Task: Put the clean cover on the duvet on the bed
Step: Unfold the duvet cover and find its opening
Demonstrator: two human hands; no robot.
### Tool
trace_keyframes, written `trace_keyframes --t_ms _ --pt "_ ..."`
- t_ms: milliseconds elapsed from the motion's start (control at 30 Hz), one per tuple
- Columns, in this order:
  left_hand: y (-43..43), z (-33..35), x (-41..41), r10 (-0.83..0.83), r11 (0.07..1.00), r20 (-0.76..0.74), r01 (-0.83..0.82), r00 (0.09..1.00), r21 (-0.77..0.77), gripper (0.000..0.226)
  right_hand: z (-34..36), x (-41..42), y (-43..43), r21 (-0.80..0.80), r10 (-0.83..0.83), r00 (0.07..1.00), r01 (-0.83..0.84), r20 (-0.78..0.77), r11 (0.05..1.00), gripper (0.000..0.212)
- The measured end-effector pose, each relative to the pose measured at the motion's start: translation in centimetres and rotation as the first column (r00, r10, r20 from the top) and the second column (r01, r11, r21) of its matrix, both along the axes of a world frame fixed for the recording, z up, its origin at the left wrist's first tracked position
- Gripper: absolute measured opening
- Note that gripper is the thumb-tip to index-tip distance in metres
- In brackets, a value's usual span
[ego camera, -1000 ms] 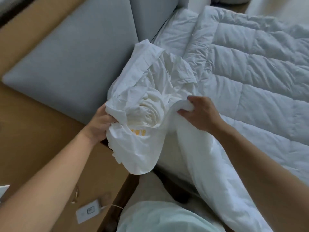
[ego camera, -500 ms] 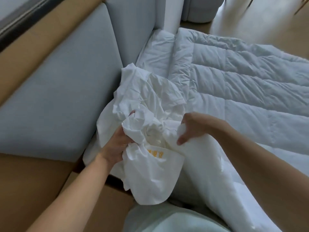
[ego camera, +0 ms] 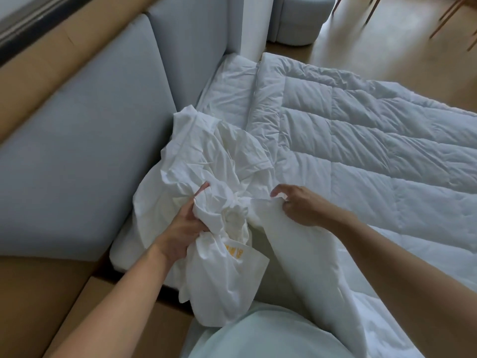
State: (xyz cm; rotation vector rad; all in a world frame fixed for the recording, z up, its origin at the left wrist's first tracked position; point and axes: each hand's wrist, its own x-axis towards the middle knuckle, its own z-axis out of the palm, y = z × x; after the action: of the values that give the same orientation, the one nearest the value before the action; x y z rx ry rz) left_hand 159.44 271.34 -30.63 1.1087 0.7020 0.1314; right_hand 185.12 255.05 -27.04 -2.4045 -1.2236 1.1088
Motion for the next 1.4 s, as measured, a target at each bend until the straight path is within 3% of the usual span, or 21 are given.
trace_keyframes --t_ms 33,67,133,200,267,367,467,633,700,800,867,933,1000,1100,1400 --pt "-0.3 0.1 0.3 0.013 1.0 0.002 -0.013 1.0 0.001 0.096 0.5 0.3 0.0 -0.002 0.0 0.997 0.0 -0.079 1.0 0.039" --pt "-0.5 0.3 0.5 0.026 1.0 0.002 -0.026 1.0 0.004 0.096 1.0 0.6 0.1 -0.029 0.03 0.991 -0.034 -0.128 0.999 0.053" --pt "-0.8 0.4 1.0 0.039 0.999 0.0 -0.039 0.999 0.011 0.097 1.4 0.6 0.1 -0.105 0.15 0.983 -0.161 -0.103 0.981 0.08" --pt "-1.0 0.4 1.2 0.038 0.999 0.001 -0.038 0.999 0.015 0.098 1.1 0.5 0.1 -0.102 0.215 0.977 -0.214 -0.005 0.971 0.066" --pt "-1.2 0.4 1.2 0.038 0.999 0.002 -0.038 0.999 0.013 0.097 0.7 1.0 0.2 -0.038 0.231 0.971 -0.229 0.059 0.973 0.037" --pt "-1.5 0.6 1.3 0.048 0.999 -0.008 -0.047 0.999 0.016 0.099 1.0 2.1 0.0 -0.087 0.245 0.967 -0.239 0.063 0.967 0.011" --pt "-1.7 0.9 1.8 0.041 0.999 -0.007 -0.041 0.999 0.006 0.103 1.5 3.0 -0.1 -0.052 0.215 0.977 -0.214 0.002 0.975 0.027" --pt "-2.4 1.2 2.6 0.012 1.0 0.004 -0.012 1.0 -0.028 0.103 0.9 2.0 0.1 -0.022 0.181 0.965 -0.188 -0.189 0.982 0.016" --pt "-2.7 1.2 2.8 0.006 0.999 0.003 -0.006 1.0 -0.046 0.103 0.7 1.6 0.2 -0.073 0.208 0.949 -0.231 -0.238 0.97 0.04" --pt "-2.9 1.2 3.1 -0.016 0.997 -0.004 0.016 1.0 -0.075 0.106 0.0 1.6 0.5 -0.12 0.232 0.949 -0.261 -0.214 0.958 0.053" --pt "-2.9 1.3 3.4 -0.035 0.995 -0.003 0.034 0.999 -0.09 0.106 -0.7 1.8 0.8 -0.051 0.174 0.974 -0.183 -0.146 0.982 0.044" --pt "-3.0 1.3 3.7 -0.059 0.995 -0.019 0.057 0.998 -0.086 0.107 -1.0 2.0 0.9 0.036 0.124 0.983 -0.12 -0.132 0.992 0.02" --pt "-3.1 1.2 3.7 -0.087 0.994 -0.031 0.085 0.996 -0.069 0.108 -1.0 2.5 0.9 0.086 0.089 0.99 -0.08 -0.107 0.993 0.013" --pt "-3.0 1.0 3.7 -0.115 0.992 -0.026 0.114 0.993 -0.06 0.106 -1.0 3.4 1.0 0.104 0.036 0.995 -0.025 -0.097 0.994 0.022" --pt "-3.4 0.2 3.7 -0.065 0.994 -0.008 0.064 0.998 -0.085 0.105 -1.8 1.3 3.0 0.005 0.204 0.966 -0.206 -0.157 0.979 0.023"
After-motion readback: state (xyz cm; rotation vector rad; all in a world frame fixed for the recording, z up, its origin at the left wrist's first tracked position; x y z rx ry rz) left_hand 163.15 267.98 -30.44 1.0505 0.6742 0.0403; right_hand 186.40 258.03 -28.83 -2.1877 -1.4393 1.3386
